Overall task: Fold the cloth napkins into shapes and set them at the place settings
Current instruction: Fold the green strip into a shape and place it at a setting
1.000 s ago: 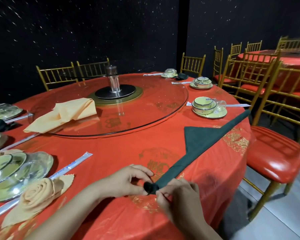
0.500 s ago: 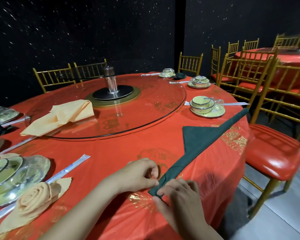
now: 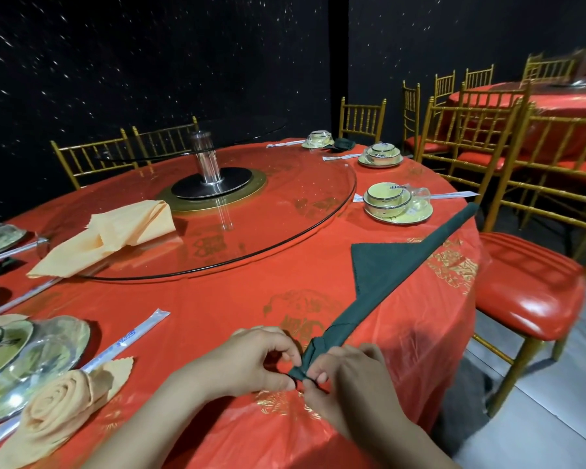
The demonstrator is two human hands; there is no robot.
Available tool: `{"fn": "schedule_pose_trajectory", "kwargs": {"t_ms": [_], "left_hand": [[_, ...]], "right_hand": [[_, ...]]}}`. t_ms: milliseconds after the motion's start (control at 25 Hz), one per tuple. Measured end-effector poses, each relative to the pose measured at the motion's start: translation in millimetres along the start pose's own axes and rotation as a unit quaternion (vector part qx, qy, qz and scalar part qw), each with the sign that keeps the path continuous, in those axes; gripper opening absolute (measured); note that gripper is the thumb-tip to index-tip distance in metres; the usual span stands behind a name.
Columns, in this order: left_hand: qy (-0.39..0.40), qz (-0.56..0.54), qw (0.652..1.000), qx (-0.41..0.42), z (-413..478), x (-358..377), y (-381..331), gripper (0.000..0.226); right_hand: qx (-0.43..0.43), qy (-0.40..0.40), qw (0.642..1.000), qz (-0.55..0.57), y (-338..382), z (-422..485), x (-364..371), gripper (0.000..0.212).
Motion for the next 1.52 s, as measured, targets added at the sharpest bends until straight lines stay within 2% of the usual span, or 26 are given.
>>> {"fn": "schedule_pose_trajectory", "kwargs": {"t_ms": [200, 240, 320, 400, 520, 600, 680, 760, 880, 1040, 1120, 1200, 1320, 1440, 1520], "left_hand": [[0.004, -0.037, 0.999, 0.024, -3.2, 3.5, -5.4, 0.015], [0.004, -0.039, 0.999, 0.023, -1.9, 4.5, -7.3, 0.014], [0.017, -0.006, 1.000, 0.009, 4.1, 7.4, -8.0, 0.016], [0.049, 0.029, 0.998, -0.019, 10.9, 9.8, -7.9, 0.013], [0.087, 0.051, 0.993, -0.067, 16.8, 8.9, -11.6, 0.010], [0.065, 0.101, 0.989, -0.084, 17.5, 5.9, -14.1, 0.011], [-0.012, 0.148, 0.987, -0.068, 12.8, -0.2, -17.3, 0.018], [-0.066, 0.091, 0.993, -0.028, 6.8, -2.5, -17.0, 0.027], [-0.050, -0.022, 0.998, -0.006, 2.4, 3.7, -11.5, 0.037], [-0.080, -0.116, 0.990, 0.008, 12.3, 7.3, -14.4, 0.018], [-0.094, -0.117, 0.989, -0.007, 19.5, 6.5, -15.9, 0.008], [-0.091, -0.115, 0.989, -0.026, 26.2, 6.2, -16.8, 0.014], [-0.092, -0.073, 0.992, -0.035, 32.6, 5.9, -19.8, 0.019], [-0.100, -0.014, 0.995, -0.021, 33.1, 4.5, -21.8, 0.010], [-0.082, -0.050, 0.995, -0.012, 31.2, 5.8, -18.8, 0.016]], "right_hand": [[0.025, 0.054, 0.996, 0.067, -5.2, -6.0, 4.3, 0.027], [0.010, 0.036, 0.998, 0.057, -3.9, -8.0, 0.7, 0.023], [-0.045, -0.054, 0.996, 0.057, -3.3, -13.6, -8.7, 0.017], [-0.102, -0.111, 0.988, 0.042, -2.6, -17.9, -11.8, 0.026], [-0.120, -0.138, 0.983, 0.014, -4.2, -18.7, -11.3, 0.030], [-0.118, -0.149, 0.982, 0.004, -5.2, -15.5, -10.4, 0.019], [-0.095, -0.132, 0.987, -0.007, -5.8, -10.6, -8.9, 0.011], [-0.047, -0.104, 0.993, -0.016, -12.2, -7.0, -7.5, 0.018], [0.001, -0.073, 0.997, 0.004, -21.8, -7.7, -6.3, 0.021], [0.006, -0.089, 0.996, 0.004, -28.9, -7.3, -9.3, 0.025], [0.001, -0.123, 0.992, -0.001, -31.9, -7.0, -14.0, 0.020], [-0.020, -0.160, 0.987, 0.012, -33.9, -8.7, -16.3, 0.016], [-0.055, -0.184, 0.981, 0.013, -34.2, -12.0, -13.7, 0.029], [-0.057, -0.183, 0.981, 0.011, -37.2, -7.3, -11.6, 0.020], [-0.034, -0.159, 0.987, 0.015, -41.7, -2.8, -10.8, 0.015]]}}
Point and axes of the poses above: each hand's wrist, its own z-axis towards the middle knuckle, its own x-axis out of the palm, y = z × x, the point moved 5 cm from there along z, towards the middle knuckle, and after that the axes turned 3 degrees about z, right-handed, at the moved point
